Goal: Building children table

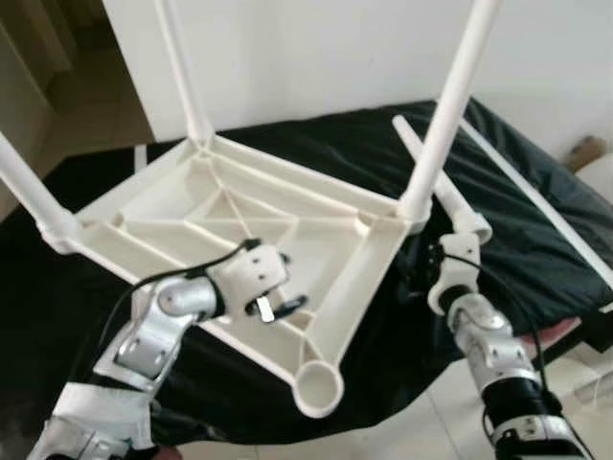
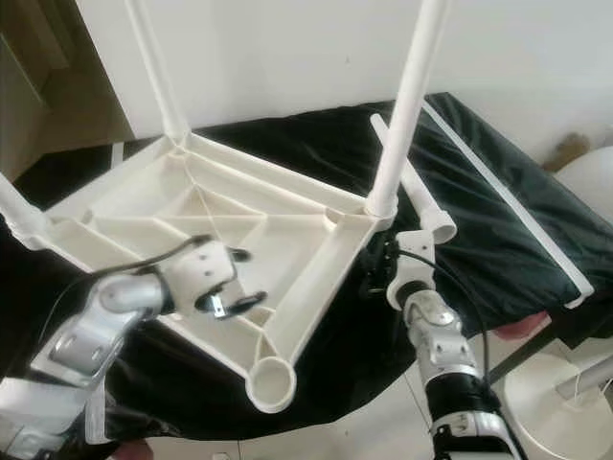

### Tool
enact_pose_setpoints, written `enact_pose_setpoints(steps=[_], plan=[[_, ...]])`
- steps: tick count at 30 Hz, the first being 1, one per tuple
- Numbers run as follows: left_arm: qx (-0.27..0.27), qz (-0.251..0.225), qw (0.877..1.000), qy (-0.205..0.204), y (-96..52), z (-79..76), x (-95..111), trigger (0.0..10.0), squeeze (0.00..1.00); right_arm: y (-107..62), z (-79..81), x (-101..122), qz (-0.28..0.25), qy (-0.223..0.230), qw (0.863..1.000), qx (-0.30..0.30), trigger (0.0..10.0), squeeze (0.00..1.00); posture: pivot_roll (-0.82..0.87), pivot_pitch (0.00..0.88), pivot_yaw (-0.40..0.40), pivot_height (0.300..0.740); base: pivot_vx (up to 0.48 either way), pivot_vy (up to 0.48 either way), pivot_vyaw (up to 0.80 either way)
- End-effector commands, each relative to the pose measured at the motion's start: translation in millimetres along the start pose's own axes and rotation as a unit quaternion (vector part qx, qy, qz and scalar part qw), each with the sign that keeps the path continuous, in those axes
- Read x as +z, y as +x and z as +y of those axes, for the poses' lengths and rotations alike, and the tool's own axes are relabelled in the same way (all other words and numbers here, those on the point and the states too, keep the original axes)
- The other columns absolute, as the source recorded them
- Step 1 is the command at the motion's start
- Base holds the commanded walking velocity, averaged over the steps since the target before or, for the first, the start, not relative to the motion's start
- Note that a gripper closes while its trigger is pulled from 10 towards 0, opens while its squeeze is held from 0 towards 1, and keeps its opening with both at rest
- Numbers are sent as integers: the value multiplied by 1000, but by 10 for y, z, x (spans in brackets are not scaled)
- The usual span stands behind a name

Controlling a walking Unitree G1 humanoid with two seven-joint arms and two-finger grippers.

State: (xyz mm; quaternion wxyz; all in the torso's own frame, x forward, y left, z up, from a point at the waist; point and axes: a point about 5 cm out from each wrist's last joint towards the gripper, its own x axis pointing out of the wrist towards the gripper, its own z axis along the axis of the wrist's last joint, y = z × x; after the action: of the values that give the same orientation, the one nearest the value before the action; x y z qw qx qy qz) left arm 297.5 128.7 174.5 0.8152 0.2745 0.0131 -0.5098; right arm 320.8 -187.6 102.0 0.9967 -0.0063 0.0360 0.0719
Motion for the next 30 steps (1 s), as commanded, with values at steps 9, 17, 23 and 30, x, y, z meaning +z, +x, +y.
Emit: enact_pose_setpoints(steps=[9, 17, 23, 30], plan=[[59, -4, 998, -19, -406, 449, -81, 10000, 0, -280, -167, 78, -43, 7, 999, -1, 10000, 0, -54, 14, 33, 740, 0, 0, 0], [4, 32, 999, -16, -443, 380, -199, 10000, 0, -385, -122, 168, -72, -4, 997, 39, 10000, 0, -59, 13, 35, 740, 0, 0, 0], [-49, 135, 990, 0, -445, 289, -504, 10000, 0, -446, -102, 133, -61, -6, 997, 44, 10000, 0, -63, 14, 38, 740, 0, 0, 0], [-60, 188, 980, 31, -388, 304, -619, 10000, 0, -433, -91, 211, -67, -7, 996, 53, 10000, 0, -69, 4, 35, 740, 0, 0, 0]])
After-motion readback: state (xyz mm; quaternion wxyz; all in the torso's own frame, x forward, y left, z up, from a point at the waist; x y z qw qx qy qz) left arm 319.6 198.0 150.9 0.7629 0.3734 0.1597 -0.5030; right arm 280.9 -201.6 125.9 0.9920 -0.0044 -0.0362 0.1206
